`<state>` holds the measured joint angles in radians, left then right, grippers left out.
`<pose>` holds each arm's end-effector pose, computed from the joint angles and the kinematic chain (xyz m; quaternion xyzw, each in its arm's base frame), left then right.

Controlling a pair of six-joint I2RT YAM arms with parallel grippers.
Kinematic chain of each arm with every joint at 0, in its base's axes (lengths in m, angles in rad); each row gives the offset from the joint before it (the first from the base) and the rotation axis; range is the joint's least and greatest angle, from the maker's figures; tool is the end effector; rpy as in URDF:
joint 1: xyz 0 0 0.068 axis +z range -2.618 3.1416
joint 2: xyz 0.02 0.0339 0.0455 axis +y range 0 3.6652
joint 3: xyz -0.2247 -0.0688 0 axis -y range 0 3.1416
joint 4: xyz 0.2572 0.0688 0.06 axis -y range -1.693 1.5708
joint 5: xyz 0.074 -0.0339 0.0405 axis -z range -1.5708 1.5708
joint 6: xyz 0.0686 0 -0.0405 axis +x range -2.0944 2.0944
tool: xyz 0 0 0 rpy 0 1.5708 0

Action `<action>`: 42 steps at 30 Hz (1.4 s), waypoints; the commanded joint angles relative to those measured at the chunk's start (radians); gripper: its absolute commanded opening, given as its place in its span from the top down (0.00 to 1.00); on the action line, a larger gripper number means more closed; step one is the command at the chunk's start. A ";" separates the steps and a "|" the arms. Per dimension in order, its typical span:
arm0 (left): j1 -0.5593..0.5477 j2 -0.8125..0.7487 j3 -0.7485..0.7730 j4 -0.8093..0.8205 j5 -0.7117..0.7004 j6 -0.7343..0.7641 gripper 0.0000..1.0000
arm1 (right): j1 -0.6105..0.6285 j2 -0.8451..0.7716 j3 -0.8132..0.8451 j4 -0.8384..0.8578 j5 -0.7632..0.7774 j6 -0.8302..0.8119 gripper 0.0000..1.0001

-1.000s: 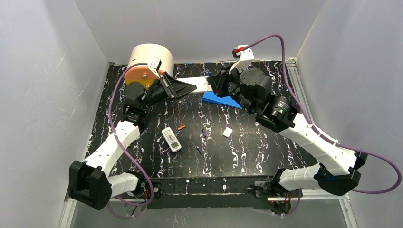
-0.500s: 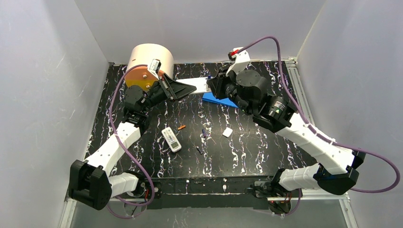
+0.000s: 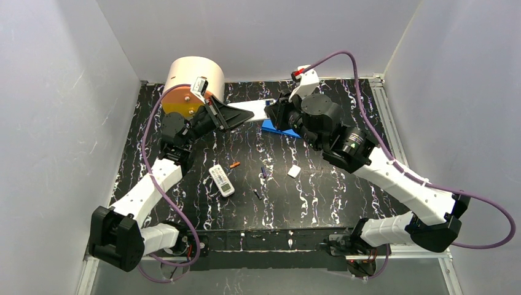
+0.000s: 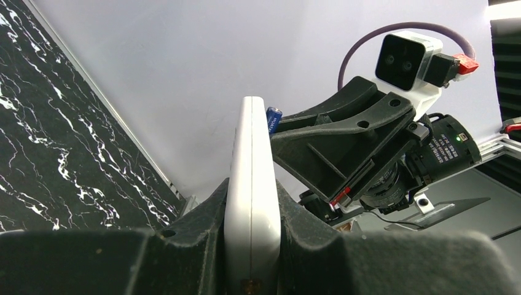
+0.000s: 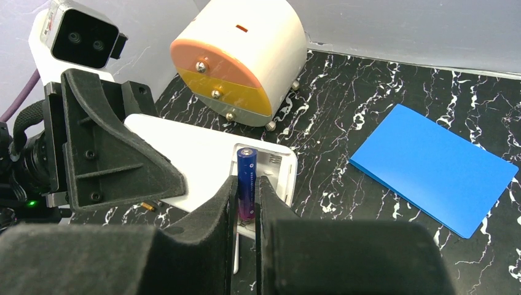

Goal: Load the batteries into the remote control

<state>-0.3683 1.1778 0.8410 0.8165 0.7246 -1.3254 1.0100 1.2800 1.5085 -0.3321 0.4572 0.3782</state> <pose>0.2707 -0.1532 0.3506 0.0455 0.5702 -0.7207 0.3917 0.1997 0.2611 0.4314 -0.0805 0.7348 0.2878 0.6089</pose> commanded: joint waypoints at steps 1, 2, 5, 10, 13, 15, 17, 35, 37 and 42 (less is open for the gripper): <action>-0.011 -0.022 -0.007 0.095 0.011 -0.028 1.00 | 0.000 -0.017 -0.018 0.042 0.004 0.007 0.91; -0.011 -0.022 -0.009 0.100 0.007 -0.034 1.00 | 0.001 -0.019 -0.020 0.039 0.002 0.011 0.88; -0.011 -0.023 -0.018 0.120 -0.016 -0.053 1.00 | 0.000 -0.031 -0.030 0.040 -0.002 0.026 0.76; -0.011 -0.017 -0.020 0.151 -0.046 -0.093 1.00 | 0.000 -0.045 -0.047 0.053 -0.002 0.046 0.66; -0.011 -0.017 -0.016 0.154 -0.046 -0.096 1.00 | 0.001 -0.043 -0.038 0.053 0.004 0.055 0.64; -0.011 -0.015 -0.015 0.154 -0.047 -0.095 1.00 | 0.000 -0.040 -0.028 0.052 0.007 0.060 0.63; -0.011 -0.013 -0.013 0.154 -0.047 -0.095 1.00 | 0.000 -0.039 -0.016 0.044 0.019 0.066 0.61; -0.011 -0.010 -0.007 0.154 -0.071 -0.080 1.00 | -0.001 -0.095 0.008 0.118 0.067 0.123 0.38; -0.011 -0.008 -0.005 0.154 -0.069 -0.079 1.00 | -0.001 -0.105 0.002 0.130 0.065 0.136 0.38; -0.011 -0.009 0.000 0.154 -0.070 -0.078 1.00 | -0.006 -0.094 0.006 0.086 0.076 0.157 0.40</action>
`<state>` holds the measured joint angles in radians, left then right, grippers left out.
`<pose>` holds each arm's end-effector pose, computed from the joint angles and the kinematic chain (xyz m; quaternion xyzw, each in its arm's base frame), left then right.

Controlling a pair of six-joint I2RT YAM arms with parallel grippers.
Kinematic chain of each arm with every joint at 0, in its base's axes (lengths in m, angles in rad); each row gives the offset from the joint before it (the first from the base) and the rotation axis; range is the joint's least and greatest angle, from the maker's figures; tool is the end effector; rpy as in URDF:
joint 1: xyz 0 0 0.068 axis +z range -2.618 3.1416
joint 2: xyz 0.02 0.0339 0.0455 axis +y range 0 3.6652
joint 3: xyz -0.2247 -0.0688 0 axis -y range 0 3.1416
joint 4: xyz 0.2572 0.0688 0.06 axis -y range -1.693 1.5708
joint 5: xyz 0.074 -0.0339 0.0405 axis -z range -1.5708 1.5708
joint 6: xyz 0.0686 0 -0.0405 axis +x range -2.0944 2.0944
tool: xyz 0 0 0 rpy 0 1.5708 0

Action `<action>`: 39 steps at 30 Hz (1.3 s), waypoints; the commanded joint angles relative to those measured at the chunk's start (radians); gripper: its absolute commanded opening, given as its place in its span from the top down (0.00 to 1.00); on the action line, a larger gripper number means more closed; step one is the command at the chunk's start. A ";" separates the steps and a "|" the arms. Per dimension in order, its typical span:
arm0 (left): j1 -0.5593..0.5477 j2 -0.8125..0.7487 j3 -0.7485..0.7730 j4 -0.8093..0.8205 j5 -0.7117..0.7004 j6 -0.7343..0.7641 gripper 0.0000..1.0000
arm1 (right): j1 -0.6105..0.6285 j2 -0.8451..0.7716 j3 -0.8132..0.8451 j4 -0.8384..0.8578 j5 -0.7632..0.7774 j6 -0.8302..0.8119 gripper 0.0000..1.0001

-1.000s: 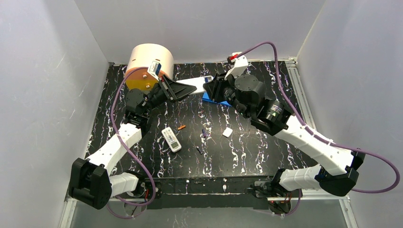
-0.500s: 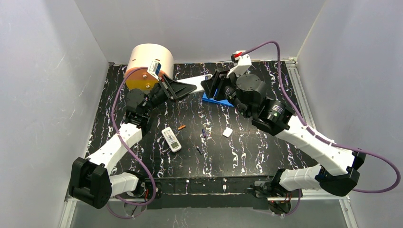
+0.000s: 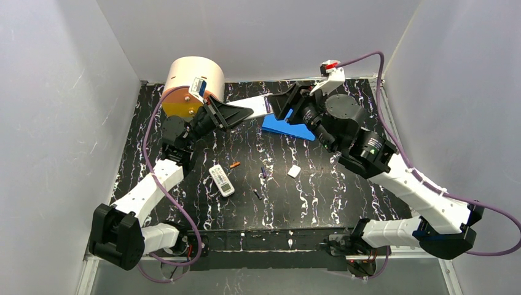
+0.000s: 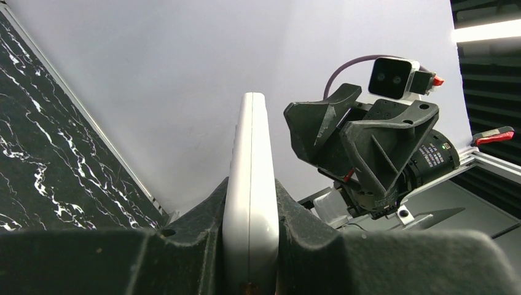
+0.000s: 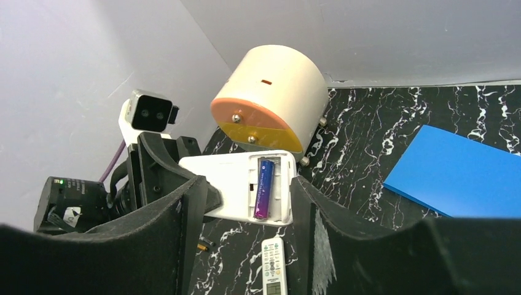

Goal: Load the batteries into the remote control

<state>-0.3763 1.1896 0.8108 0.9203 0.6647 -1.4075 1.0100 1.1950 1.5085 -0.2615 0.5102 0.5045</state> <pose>0.2702 -0.1523 0.3487 0.0177 0.5448 -0.7412 0.3917 0.1865 0.2340 0.4659 0.0106 0.6908 0.3558 0.6293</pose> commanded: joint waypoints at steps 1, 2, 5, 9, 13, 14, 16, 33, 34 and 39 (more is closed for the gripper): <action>-0.003 -0.021 0.030 0.051 -0.010 0.004 1.00 | -0.007 -0.008 0.005 -0.009 0.026 0.039 0.40; -0.003 -0.021 0.029 0.051 -0.009 0.004 1.00 | -0.009 -0.008 0.002 -0.033 0.028 0.051 0.39; -0.003 -0.019 0.033 0.051 0.000 0.005 1.00 | -0.017 -0.027 -0.030 -0.060 -0.002 0.081 0.36; -0.003 -0.021 0.028 0.051 0.020 0.027 1.00 | -0.027 -0.044 -0.054 -0.045 -0.041 0.109 0.40; -0.003 -0.027 0.016 -0.013 0.054 0.111 1.00 | -0.030 -0.012 -0.014 -0.066 -0.081 0.098 0.62; -0.003 -0.029 0.013 -0.027 0.061 0.127 1.00 | -0.031 -0.001 -0.001 -0.077 -0.098 0.091 0.66; -0.002 -0.033 0.011 -0.046 0.070 0.153 1.00 | -0.031 0.023 0.030 -0.114 -0.123 0.084 0.68; -0.001 -0.024 0.016 -0.065 0.097 0.184 1.00 | -0.050 0.118 0.115 -0.253 -0.165 0.077 0.50; -0.002 -0.024 0.017 -0.064 0.098 0.184 1.00 | -0.051 0.121 0.114 -0.253 -0.164 0.077 0.50; -0.002 -0.019 0.024 -0.064 0.106 0.180 1.00 | -0.061 0.134 0.100 -0.249 -0.183 0.077 0.52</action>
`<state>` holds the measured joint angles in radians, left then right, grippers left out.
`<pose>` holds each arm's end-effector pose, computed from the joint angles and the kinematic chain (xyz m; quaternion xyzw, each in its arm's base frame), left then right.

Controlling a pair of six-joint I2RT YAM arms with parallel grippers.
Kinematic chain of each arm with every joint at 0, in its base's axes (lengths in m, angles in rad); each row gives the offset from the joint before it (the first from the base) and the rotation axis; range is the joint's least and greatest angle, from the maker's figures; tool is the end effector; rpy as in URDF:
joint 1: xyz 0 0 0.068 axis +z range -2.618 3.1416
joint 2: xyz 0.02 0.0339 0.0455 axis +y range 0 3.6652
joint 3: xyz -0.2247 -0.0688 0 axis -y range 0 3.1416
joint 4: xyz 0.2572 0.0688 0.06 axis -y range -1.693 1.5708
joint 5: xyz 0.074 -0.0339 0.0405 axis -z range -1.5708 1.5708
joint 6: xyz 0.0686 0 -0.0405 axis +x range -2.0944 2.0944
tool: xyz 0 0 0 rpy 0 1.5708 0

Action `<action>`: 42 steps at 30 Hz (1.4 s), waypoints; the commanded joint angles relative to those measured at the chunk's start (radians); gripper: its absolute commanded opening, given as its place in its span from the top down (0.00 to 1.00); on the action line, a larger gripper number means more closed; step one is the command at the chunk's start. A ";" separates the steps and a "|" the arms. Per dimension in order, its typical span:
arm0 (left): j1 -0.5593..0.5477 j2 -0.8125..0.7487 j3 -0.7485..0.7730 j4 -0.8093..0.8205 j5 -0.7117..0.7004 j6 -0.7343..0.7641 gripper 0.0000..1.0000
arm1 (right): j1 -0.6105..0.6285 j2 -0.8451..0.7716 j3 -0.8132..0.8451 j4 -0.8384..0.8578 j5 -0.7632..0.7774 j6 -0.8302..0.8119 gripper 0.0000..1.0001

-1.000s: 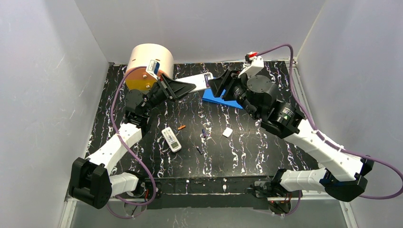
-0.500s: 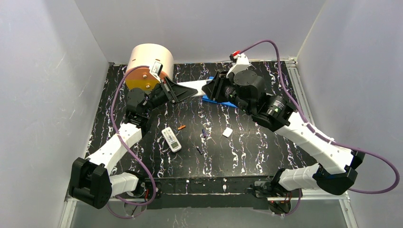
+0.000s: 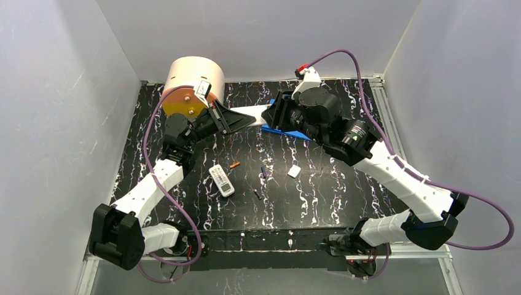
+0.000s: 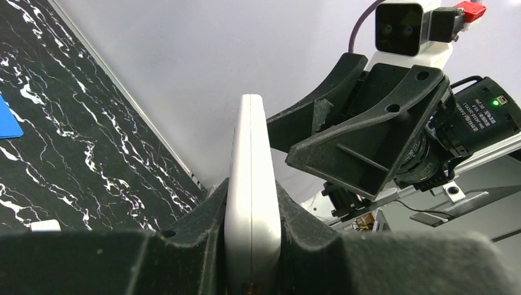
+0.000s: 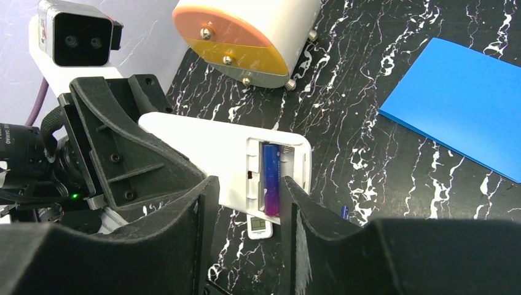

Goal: Load the batteries into the remote control

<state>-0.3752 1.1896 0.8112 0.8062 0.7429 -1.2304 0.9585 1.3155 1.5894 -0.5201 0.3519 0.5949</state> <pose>0.2722 -0.1571 0.3345 0.0688 0.5852 -0.7001 0.4032 0.2084 0.2555 0.4245 -0.0345 0.7831 0.3259 0.5286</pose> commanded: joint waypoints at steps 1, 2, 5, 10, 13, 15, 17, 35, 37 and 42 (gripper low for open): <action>-0.003 -0.017 0.029 0.050 0.032 0.001 1.00 | -0.012 0.016 0.017 0.013 -0.033 -0.014 0.53; -0.003 -0.015 0.032 0.050 0.036 0.000 1.00 | -0.016 0.019 0.015 0.017 -0.043 -0.014 0.54; -0.003 -0.008 0.045 0.050 0.057 -0.006 1.00 | -0.034 0.024 0.011 0.034 -0.087 -0.014 0.56; -0.002 0.017 0.077 0.049 0.123 0.004 1.00 | -0.081 0.047 0.025 0.007 -0.166 -0.011 0.51; -0.003 0.016 0.072 0.037 0.110 0.017 1.00 | -0.081 0.060 0.039 -0.032 -0.143 -0.036 0.49; -0.002 0.023 0.071 0.036 0.102 0.020 1.00 | -0.082 0.068 0.036 -0.046 -0.133 -0.062 0.57; -0.003 0.026 0.069 0.030 0.093 0.028 1.00 | -0.082 0.066 0.019 -0.044 -0.121 -0.084 0.64; -0.002 0.018 0.092 -0.040 0.083 0.068 1.00 | -0.144 0.025 -0.096 0.090 -0.268 0.007 0.71; -0.002 0.023 0.096 -0.039 0.087 0.069 1.00 | -0.169 0.024 -0.108 0.100 -0.325 0.045 0.64; -0.003 0.039 0.118 -0.040 0.105 0.057 1.00 | -0.223 0.010 -0.172 0.174 -0.469 0.131 0.66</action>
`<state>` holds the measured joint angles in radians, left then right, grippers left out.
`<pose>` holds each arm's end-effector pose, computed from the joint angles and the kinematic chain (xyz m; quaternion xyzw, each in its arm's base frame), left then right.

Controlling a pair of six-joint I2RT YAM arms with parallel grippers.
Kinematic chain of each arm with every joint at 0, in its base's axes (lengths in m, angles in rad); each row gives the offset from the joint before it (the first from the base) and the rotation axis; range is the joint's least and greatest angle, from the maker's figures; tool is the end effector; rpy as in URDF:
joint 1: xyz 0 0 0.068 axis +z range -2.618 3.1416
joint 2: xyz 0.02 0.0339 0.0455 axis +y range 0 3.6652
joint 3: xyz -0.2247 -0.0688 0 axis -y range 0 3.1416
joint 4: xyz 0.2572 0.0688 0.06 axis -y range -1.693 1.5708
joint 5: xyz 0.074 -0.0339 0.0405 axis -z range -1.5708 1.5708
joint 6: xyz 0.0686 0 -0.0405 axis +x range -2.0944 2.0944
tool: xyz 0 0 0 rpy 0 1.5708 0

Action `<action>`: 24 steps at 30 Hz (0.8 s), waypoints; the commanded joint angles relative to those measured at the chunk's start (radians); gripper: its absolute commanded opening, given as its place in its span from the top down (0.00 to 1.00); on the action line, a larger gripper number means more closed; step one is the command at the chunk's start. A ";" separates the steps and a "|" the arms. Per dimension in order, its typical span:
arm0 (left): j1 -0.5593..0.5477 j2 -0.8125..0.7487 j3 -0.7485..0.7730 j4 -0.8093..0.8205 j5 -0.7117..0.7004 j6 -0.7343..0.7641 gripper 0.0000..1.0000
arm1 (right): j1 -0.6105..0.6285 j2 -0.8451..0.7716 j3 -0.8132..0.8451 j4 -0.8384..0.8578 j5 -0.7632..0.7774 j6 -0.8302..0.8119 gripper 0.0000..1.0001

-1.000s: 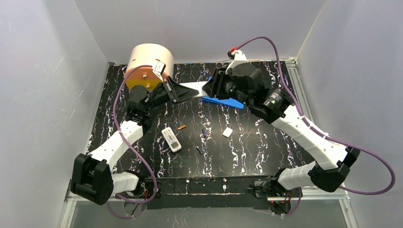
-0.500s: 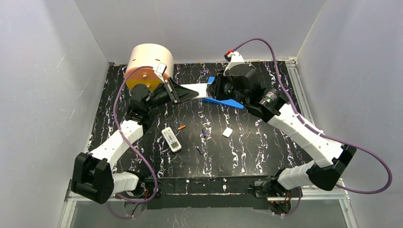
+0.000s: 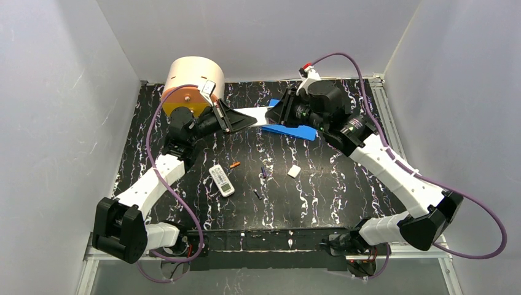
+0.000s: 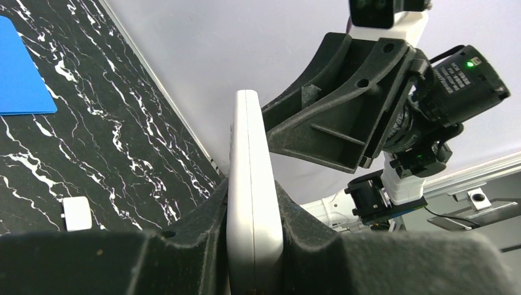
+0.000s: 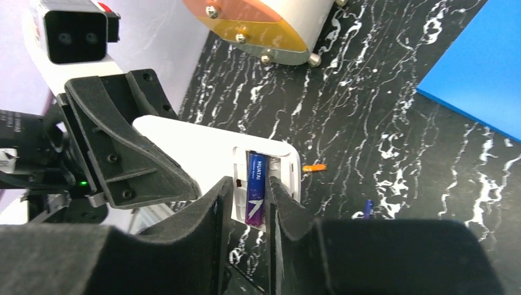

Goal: Load the batteries into the remote control

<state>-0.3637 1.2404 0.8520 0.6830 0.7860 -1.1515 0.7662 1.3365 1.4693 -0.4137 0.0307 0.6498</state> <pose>0.2865 -0.1610 0.3197 0.0729 0.6262 -0.6756 0.3823 0.2550 0.2424 0.3861 -0.0373 0.7982 0.3816 0.4646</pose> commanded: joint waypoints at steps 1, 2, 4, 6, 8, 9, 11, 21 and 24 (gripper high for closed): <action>-0.014 -0.009 0.080 0.084 0.063 -0.025 1.00 | -0.034 -0.017 -0.065 0.083 -0.158 0.080 0.68; -0.014 -0.008 0.081 0.083 0.064 -0.029 1.00 | -0.037 -0.023 -0.075 0.096 -0.165 0.083 0.71; -0.015 -0.007 0.080 0.084 0.062 -0.030 1.00 | -0.043 -0.026 -0.080 0.099 -0.162 0.077 0.76; -0.014 -0.008 0.078 0.083 0.058 -0.030 1.00 | -0.045 -0.028 -0.074 0.083 -0.143 0.061 0.81; -0.015 -0.007 0.076 0.076 0.053 -0.032 1.00 | -0.046 -0.033 -0.072 0.073 -0.119 0.042 0.87; -0.014 -0.007 0.077 0.071 0.050 -0.033 1.00 | -0.045 -0.037 -0.073 0.073 -0.108 0.034 0.88; -0.014 -0.007 0.078 0.056 0.038 -0.033 1.00 | -0.045 -0.045 -0.073 0.066 -0.068 0.014 0.89; -0.014 0.004 0.082 0.017 0.014 -0.118 1.00 | -0.045 -0.099 -0.103 0.206 0.041 -0.069 0.89; -0.014 0.001 0.086 0.016 0.013 -0.132 1.00 | -0.044 -0.096 -0.112 0.245 0.040 -0.071 0.89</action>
<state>-0.3752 1.2598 0.8860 0.6617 0.7883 -1.2427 0.7235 1.2552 1.3758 -0.2691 0.0250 0.6193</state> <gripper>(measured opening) 0.209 0.197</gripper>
